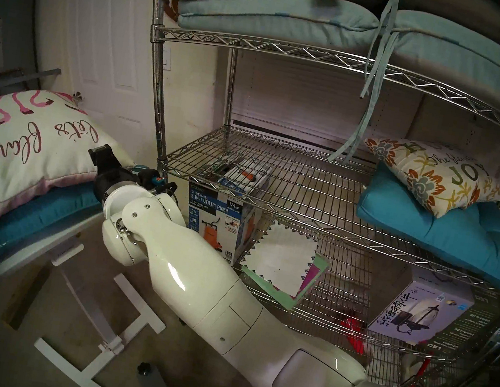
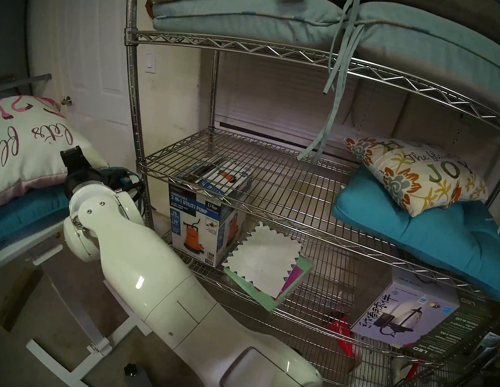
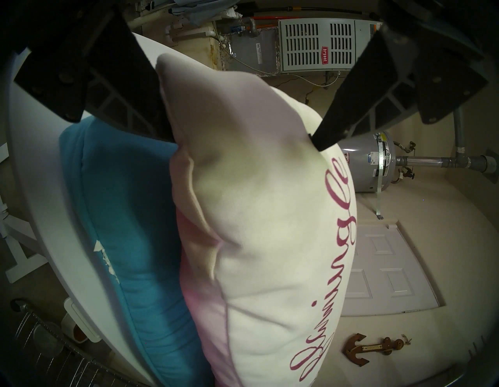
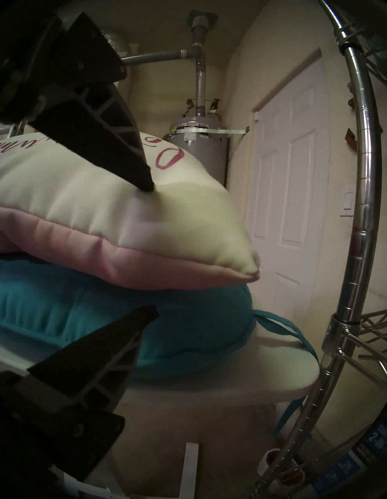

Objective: Put cushion on the shelf

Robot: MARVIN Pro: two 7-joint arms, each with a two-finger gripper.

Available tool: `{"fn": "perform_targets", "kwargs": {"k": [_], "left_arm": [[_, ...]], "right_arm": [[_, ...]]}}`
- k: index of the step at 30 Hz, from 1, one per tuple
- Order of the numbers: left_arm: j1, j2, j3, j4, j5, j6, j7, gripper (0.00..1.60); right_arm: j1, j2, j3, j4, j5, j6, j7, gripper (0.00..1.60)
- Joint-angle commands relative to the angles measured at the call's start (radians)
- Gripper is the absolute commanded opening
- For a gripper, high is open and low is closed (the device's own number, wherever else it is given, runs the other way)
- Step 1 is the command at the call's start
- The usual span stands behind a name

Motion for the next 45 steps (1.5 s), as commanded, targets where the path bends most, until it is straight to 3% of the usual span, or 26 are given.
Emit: {"fn": "perform_targets", "kwargs": {"k": [1,35,36,37,38,39,45], "left_arm": [[-0.001,0.001,-0.006,-0.013,0.0,0.002,0.002,1.6],[-0.007,-0.004,-0.003,-0.013,-0.009,0.002,0.004,1.6],[-0.011,-0.009,0.0,-0.013,-0.007,0.002,0.01,0.91],[-0.011,-0.009,0.0,-0.013,-0.007,0.002,0.01,0.91],[-0.005,-0.009,-0.001,-0.013,-0.011,-0.013,0.01,0.0],[-0.006,-0.015,0.001,-0.013,-0.008,-0.015,0.014,0.0],[-0.008,-0.023,0.001,-0.013,-0.018,-0.033,0.016,0.0]], "right_arm": [[0.046,-0.041,0.017,0.014,0.004,0.008,0.043,1.6],[0.117,-0.081,0.029,0.101,0.021,0.07,0.054,1.6],[0.117,-0.081,0.028,0.1,0.021,0.07,0.053,1.6],[0.117,-0.081,0.028,0.1,0.021,0.07,0.053,1.6],[0.119,-0.083,0.021,0.1,0.01,0.058,0.046,1.6],[0.116,-0.085,0.018,0.102,0.014,0.06,0.044,0.0],[0.109,-0.087,0.009,0.097,0.004,0.045,0.034,0.0]]}}
